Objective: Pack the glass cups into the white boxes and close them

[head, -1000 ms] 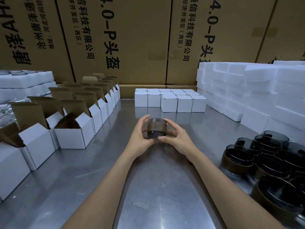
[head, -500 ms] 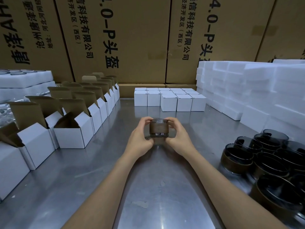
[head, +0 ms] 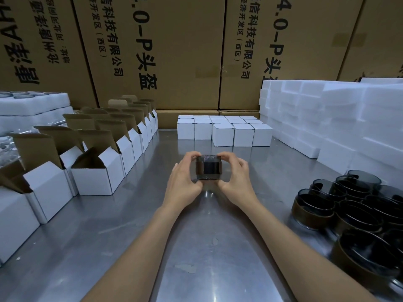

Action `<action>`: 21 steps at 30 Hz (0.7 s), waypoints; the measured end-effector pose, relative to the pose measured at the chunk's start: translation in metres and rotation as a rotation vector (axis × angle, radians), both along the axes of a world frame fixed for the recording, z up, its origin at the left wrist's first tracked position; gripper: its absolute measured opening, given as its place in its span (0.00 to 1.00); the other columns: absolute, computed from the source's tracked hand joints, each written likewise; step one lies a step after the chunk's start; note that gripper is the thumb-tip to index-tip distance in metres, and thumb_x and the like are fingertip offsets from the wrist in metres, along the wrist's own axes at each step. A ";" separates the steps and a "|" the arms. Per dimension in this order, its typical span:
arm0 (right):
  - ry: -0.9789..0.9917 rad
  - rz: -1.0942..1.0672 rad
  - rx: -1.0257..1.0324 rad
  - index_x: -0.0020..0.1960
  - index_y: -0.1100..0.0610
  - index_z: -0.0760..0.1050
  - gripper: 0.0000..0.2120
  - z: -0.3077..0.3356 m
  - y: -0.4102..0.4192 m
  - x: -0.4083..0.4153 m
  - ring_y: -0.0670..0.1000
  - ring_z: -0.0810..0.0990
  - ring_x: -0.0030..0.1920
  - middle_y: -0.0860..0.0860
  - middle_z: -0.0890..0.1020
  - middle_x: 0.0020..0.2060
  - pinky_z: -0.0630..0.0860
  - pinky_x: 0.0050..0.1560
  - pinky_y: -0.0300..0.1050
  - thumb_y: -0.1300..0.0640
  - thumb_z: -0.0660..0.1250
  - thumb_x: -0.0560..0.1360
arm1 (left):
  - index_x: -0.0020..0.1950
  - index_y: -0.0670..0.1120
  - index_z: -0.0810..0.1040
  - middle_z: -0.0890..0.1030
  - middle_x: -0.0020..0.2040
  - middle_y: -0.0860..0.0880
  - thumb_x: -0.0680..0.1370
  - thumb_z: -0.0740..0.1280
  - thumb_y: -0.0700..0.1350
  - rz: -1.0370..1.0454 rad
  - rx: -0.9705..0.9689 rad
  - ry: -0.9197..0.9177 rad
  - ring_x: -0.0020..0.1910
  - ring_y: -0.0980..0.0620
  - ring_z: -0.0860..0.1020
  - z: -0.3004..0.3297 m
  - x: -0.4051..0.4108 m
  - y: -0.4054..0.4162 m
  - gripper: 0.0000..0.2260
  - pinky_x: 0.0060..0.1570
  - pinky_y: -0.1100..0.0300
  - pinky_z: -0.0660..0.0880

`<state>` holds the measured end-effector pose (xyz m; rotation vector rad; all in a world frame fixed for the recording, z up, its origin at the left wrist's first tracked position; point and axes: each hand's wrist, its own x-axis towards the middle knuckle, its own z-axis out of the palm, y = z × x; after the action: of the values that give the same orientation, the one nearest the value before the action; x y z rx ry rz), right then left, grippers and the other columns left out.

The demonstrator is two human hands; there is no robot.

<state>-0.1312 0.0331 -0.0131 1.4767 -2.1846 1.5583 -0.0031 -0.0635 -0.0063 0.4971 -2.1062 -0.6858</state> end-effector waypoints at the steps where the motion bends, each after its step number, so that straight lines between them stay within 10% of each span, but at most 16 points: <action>1: 0.016 -0.009 -0.008 0.62 0.41 0.67 0.29 0.000 0.000 0.000 0.41 0.60 0.63 0.43 0.73 0.59 0.66 0.60 0.39 0.64 0.70 0.67 | 0.65 0.52 0.68 0.75 0.62 0.55 0.68 0.71 0.36 -0.001 -0.018 -0.008 0.64 0.51 0.72 0.000 0.000 0.000 0.29 0.68 0.48 0.65; 6: 0.106 -0.032 -0.053 0.64 0.43 0.69 0.28 0.001 0.000 0.003 0.44 0.61 0.60 0.36 0.74 0.56 0.65 0.58 0.38 0.63 0.71 0.68 | 0.66 0.49 0.72 0.75 0.62 0.52 0.65 0.70 0.33 0.035 -0.275 -0.005 0.63 0.50 0.70 0.004 -0.001 0.003 0.30 0.67 0.55 0.63; 14: 0.011 0.022 0.045 0.66 0.41 0.65 0.33 0.000 -0.001 0.004 0.39 0.60 0.66 0.44 0.69 0.66 0.65 0.59 0.39 0.65 0.69 0.68 | 0.64 0.52 0.67 0.75 0.62 0.56 0.68 0.70 0.37 -0.039 0.003 -0.056 0.64 0.52 0.72 0.002 0.000 0.002 0.28 0.72 0.47 0.56; 21: 0.158 -0.037 -0.008 0.67 0.40 0.67 0.33 0.003 0.001 0.009 0.44 0.61 0.64 0.32 0.71 0.57 0.68 0.52 0.42 0.64 0.69 0.67 | 0.64 0.50 0.73 0.75 0.61 0.53 0.65 0.71 0.38 0.037 -0.308 -0.004 0.64 0.49 0.70 0.003 0.000 0.002 0.28 0.67 0.52 0.62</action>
<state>-0.1225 0.0337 -0.0102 1.4925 -2.1026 1.3858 -0.0031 -0.0619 -0.0033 0.3644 -2.1508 -0.3301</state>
